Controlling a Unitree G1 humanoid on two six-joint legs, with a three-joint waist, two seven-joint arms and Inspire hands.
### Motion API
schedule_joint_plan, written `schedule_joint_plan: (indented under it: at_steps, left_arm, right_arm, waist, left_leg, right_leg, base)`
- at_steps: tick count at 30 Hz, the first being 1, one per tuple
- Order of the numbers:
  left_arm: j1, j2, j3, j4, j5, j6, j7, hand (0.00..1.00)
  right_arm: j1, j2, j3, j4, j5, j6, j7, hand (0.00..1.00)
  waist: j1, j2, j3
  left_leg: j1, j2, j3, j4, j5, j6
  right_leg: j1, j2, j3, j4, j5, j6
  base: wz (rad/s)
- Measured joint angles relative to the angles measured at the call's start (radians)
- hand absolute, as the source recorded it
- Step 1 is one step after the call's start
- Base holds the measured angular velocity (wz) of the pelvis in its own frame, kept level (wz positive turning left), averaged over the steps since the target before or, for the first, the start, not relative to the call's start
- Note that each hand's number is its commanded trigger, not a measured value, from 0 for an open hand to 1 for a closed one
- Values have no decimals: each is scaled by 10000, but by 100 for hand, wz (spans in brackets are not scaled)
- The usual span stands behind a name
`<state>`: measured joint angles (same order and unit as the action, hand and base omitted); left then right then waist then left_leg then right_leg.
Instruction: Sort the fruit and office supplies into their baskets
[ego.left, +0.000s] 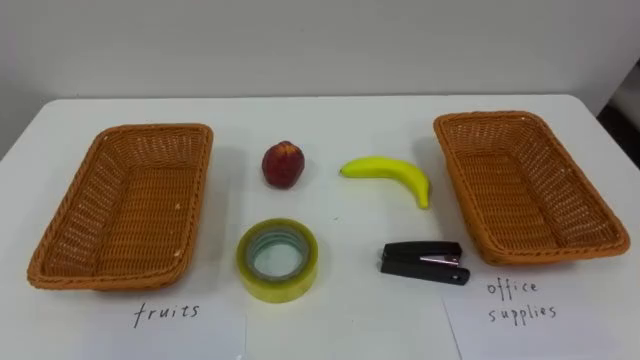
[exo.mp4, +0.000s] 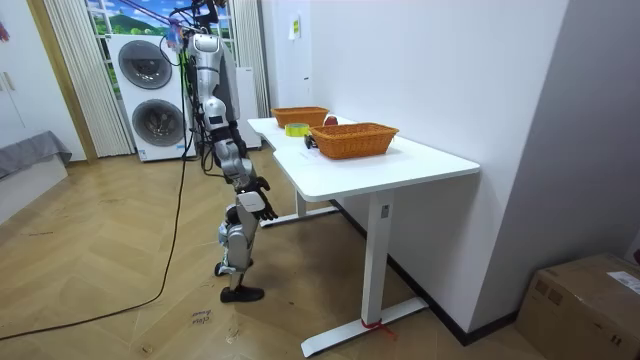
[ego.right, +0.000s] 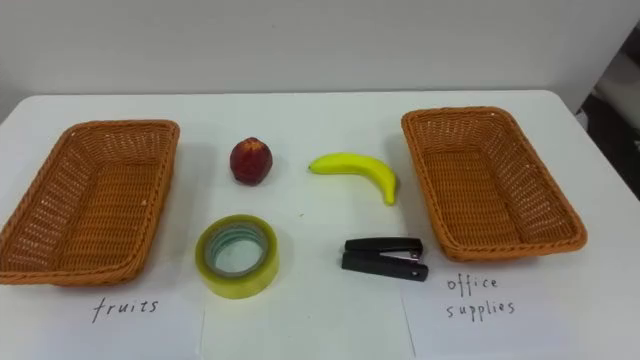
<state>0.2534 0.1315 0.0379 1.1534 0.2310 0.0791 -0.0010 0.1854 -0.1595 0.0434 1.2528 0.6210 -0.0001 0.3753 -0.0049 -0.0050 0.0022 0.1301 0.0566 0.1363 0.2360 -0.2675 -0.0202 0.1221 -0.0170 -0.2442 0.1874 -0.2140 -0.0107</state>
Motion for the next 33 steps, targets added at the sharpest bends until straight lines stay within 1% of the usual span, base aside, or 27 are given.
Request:
schedule_joint_plan:
  at_steps: [4,8,11,19,25,28,31,32,33]
  left_arm:
    - [9,-3,9,36,3,0,129,0]
    - [9,-45,279,53,340,2,199,0]
    - [-1,-50,397,46,453,3,214,0]
    - [72,-52,465,59,466,23,319,0]
    - [40,-15,461,47,462,28,396,0]
    - [32,37,472,48,465,37,396,0]
    - [37,119,508,15,466,38,405,0]
    - [51,143,598,-52,451,38,415,0]
    - [32,196,600,-65,414,38,436,0]
  right_arm:
    - [6,0,3,43,46,0,1,0]
    - [-47,-1,3,237,6,-3,9,0]
    - [-88,-9,7,331,6,-7,7,0]
    - [-81,14,-55,376,9,3,-85,0]
    - [-62,40,-257,679,648,29,-395,0]
    - [75,-25,-384,692,795,42,-706,0]
    - [206,-65,-731,665,793,147,-999,0]
    - [236,-95,-900,658,803,196,-1123,0]
    - [304,-112,-1126,664,855,225,-1242,0]
  waist:
    - [9,17,-7]
    - [51,20,-5]
    - [111,32,0]
    - [108,11,11]
    - [69,-33,6]
    - [57,-78,-4]
    - [-66,-163,-12]
    - [-190,-204,-20]
    - [-263,-251,-17]
  left_leg:
    - [47,0,3,-6,0,0]
    - [94,1,12,-6,0,0]
    - [157,7,69,-59,0,0]
    - [232,5,246,-174,1,1]
    - [220,-6,255,-306,2,2]
    - [191,-7,294,-305,2,2]
    - [155,-7,299,-308,2,2]
    - [144,-7,300,-313,2,2]
    - [190,3,392,-323,2,2]
  right_leg:
    - [5,20,2,-2,0,-1]
    - [44,12,-12,-6,4,-2]
    - [80,8,32,-2,3,-2]
    - [68,49,236,-5,5,8]
    - [-22,14,220,-23,1,21]
    - [-102,14,226,-9,1,21]
    - [-160,21,235,12,1,21]
    - [-158,25,238,27,1,21]
    - [-162,32,304,66,1,21]
  base:
    - [0]
    - [0]
    - [-4]
    - [-6]
    - [-1]
    - [-4]
    - [0]
    - [-5]
    - [-11]
